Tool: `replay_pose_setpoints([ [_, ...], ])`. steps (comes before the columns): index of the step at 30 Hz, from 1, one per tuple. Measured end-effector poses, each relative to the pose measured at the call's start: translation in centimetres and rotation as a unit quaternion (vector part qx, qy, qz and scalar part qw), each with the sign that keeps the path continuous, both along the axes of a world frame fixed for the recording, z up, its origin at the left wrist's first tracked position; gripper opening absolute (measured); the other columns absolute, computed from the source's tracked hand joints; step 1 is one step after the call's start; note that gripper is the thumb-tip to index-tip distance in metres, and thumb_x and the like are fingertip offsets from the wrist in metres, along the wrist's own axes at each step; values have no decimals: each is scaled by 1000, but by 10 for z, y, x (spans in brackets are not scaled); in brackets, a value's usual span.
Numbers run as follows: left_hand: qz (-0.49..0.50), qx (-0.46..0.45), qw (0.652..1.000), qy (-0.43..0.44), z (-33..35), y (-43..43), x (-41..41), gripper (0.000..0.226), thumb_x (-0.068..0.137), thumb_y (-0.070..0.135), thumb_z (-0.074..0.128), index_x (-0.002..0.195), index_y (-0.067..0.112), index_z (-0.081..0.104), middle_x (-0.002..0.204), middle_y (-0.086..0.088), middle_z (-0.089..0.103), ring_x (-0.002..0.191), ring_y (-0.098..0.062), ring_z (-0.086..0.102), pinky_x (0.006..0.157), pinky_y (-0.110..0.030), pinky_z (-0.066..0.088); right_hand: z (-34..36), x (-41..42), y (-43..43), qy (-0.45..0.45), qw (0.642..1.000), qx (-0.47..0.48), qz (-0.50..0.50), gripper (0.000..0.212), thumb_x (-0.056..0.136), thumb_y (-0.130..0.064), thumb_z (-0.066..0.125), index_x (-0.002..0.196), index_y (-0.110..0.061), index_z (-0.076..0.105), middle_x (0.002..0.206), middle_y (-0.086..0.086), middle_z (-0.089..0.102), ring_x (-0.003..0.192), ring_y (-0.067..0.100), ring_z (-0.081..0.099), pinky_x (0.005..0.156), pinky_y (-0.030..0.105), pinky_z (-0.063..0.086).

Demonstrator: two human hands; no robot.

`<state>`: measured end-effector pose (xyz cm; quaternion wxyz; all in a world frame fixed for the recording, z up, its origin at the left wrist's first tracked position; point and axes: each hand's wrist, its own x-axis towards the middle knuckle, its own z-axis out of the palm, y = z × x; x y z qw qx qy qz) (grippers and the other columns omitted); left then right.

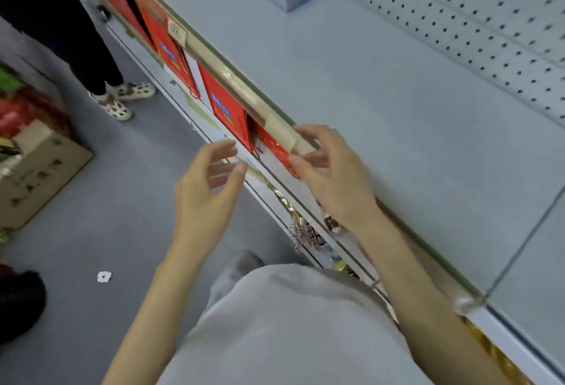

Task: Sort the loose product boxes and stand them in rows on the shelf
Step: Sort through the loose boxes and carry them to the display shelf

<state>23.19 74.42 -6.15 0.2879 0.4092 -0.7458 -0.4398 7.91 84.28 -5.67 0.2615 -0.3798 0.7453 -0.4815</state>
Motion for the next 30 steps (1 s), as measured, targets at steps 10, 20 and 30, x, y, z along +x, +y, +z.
replay_pose_setpoints([
  [10, -33, -13, 999, -30, -45, -196, -60, 25, 88, 18, 64, 111, 27, 61, 109, 13, 60, 98, 4, 58, 85, -12, 46, -36, -62, -163, -25, 990, 8, -139, 33, 92, -22, 62, 122, -35, 55, 118, -18, 52, 94, -2, 59, 84, 8, 45],
  [20, -173, -89, 979, -64, -14, -466, -143, 29, 90, 27, 63, 118, 23, 60, 118, 2, 57, 103, -6, 57, 89, -27, 46, -44, -122, -357, -9, 935, 1, -355, 28, 92, -20, 62, 115, -33, 53, 118, -7, 55, 104, 7, 55, 81, 5, 39],
  [30, -264, -120, 953, -80, -23, -587, -229, 47, 91, 38, 59, 134, 24, 47, 137, 5, 45, 124, -11, 43, 102, -22, 33, -27, -188, -442, 54, 868, 15, -493, 31, 92, -18, 60, 123, -19, 60, 121, -4, 54, 102, 7, 52, 75, -2, 35],
])
